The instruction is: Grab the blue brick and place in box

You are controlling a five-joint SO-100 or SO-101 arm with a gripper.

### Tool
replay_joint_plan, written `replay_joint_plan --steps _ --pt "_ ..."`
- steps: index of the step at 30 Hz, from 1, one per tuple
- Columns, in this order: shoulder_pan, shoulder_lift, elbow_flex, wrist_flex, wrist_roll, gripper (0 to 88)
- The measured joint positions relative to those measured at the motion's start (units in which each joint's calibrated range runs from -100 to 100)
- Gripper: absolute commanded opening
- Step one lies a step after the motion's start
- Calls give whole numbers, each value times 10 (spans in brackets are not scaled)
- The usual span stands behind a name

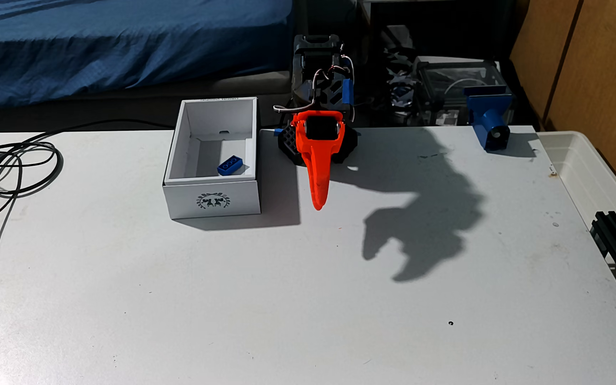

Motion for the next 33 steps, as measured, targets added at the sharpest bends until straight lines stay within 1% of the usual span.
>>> replay_joint_plan --steps 4,5,14,33 --pt "6 0 0 18 0 9" --pt "8 0 0 19 0 4" --pt "19 0 0 54 0 9" --pt "20 0 0 54 0 9"
